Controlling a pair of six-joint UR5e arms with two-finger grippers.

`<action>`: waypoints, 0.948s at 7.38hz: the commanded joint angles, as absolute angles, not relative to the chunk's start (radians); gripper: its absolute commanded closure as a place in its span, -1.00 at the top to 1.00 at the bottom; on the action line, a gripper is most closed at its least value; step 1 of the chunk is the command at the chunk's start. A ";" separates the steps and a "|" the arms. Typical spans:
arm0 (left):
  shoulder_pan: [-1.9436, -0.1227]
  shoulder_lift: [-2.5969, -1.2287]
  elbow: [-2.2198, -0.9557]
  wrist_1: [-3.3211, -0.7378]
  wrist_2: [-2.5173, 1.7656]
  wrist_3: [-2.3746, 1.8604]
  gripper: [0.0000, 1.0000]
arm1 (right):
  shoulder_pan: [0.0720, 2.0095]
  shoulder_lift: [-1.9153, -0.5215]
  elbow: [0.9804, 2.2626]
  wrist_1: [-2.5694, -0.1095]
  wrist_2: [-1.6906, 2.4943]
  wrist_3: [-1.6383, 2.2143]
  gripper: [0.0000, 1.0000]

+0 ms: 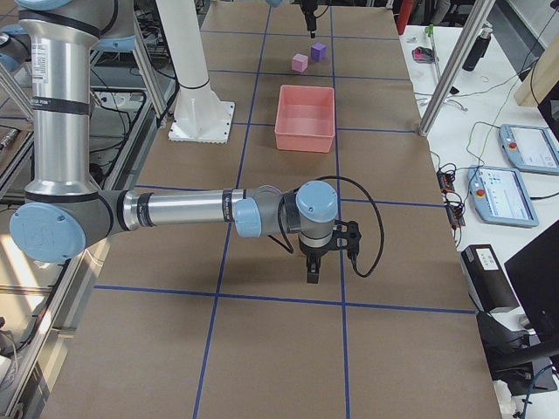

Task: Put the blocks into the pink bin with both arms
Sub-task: 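Move the left gripper down over the light pink cube and close on it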

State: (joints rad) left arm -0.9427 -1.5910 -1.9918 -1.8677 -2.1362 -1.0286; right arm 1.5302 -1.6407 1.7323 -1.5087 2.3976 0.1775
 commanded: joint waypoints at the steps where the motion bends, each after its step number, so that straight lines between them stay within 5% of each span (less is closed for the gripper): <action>1: -0.847 -1.614 -2.005 -1.870 -2.074 -0.744 0.98 | 1.526 -1.635 1.732 -1.503 2.402 0.181 1.00; 7: -0.842 -1.623 -1.913 -1.874 -2.077 -0.469 0.98 | 1.517 -1.632 1.732 -1.505 2.473 0.195 1.00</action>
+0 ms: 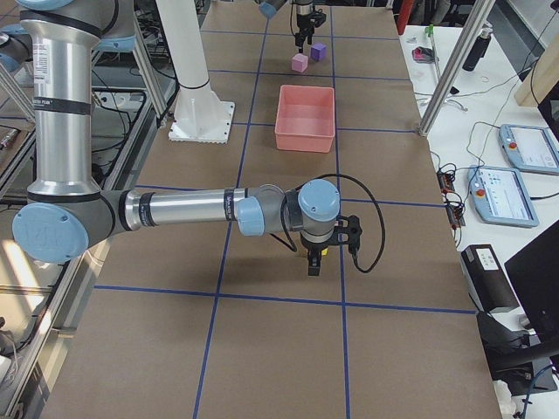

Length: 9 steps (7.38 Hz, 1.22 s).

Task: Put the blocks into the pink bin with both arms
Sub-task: 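Move the left gripper down over the light pink cube and close on it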

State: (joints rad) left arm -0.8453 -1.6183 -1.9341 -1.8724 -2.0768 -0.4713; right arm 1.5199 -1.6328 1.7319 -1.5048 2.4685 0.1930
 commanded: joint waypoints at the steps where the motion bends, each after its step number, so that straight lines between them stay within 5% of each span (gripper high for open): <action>1: -0.839 -1.635 -1.887 -1.876 -2.077 -0.468 0.98 | 1.514 -1.632 1.732 -1.505 2.474 0.195 1.00; 9: -0.785 -1.654 -1.783 -1.910 -2.063 -0.477 0.98 | 1.514 -1.632 1.732 -1.506 2.474 0.195 1.00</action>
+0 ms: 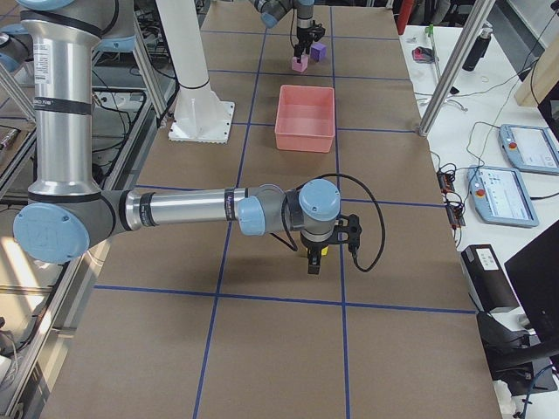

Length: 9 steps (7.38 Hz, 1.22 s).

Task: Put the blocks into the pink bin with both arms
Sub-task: 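Move the left gripper down over the light pink cube and close on it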

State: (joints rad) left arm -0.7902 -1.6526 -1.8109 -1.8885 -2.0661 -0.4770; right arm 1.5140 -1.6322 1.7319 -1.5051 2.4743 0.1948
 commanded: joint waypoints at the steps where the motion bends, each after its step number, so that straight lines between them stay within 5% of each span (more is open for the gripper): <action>1: -0.784 -1.654 -1.758 -1.928 -2.063 -0.477 0.98 | 1.514 -1.632 1.732 -1.506 2.474 0.195 1.00; 3: -0.775 -1.655 -1.738 -1.936 -2.065 -0.482 0.98 | 1.514 -1.632 1.732 -1.506 2.474 0.195 1.00; 4: -0.767 -1.657 -1.741 -1.936 -2.065 -0.541 -0.24 | 1.516 -1.632 1.732 -1.506 2.476 0.195 1.00; 5: -0.764 -1.663 -1.755 -1.931 -2.074 -0.599 -0.99 | 1.514 -1.632 1.732 -1.506 2.476 0.195 1.00; 9: -0.839 -1.719 -2.030 -1.502 -2.195 -0.612 -1.00 | 1.467 -1.576 1.807 -1.509 2.507 0.295 0.98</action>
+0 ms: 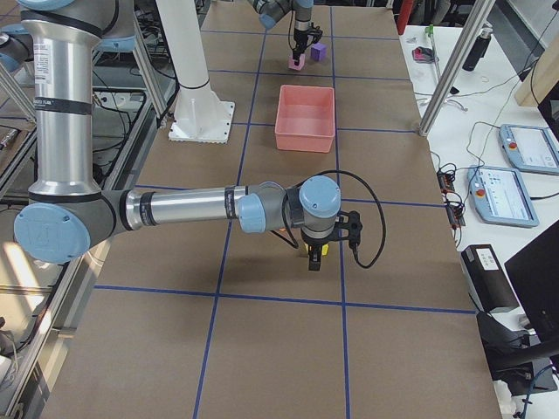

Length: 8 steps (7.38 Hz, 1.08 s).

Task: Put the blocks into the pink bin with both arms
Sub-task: 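Move the left gripper down over the light pink cube and close on it, then lift the pink cube toward the bin while the right gripper descends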

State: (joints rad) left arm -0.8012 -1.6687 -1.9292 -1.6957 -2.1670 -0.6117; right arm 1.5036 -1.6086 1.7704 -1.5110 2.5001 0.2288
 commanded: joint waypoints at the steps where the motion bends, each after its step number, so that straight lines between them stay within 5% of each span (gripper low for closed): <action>1: -0.866 -1.809 -2.037 -1.408 -2.197 -0.623 -1.00 | 1.389 -1.569 1.859 -1.500 2.493 0.387 0.98; 3: -0.884 -1.923 -2.039 -1.345 -2.198 -0.739 -1.00 | 1.162 -1.569 1.972 -1.494 2.303 0.457 0.98; 8: -0.873 -2.075 -2.026 -1.345 -2.218 -0.958 -1.00 | 0.905 -1.747 1.883 -0.849 2.188 0.211 0.95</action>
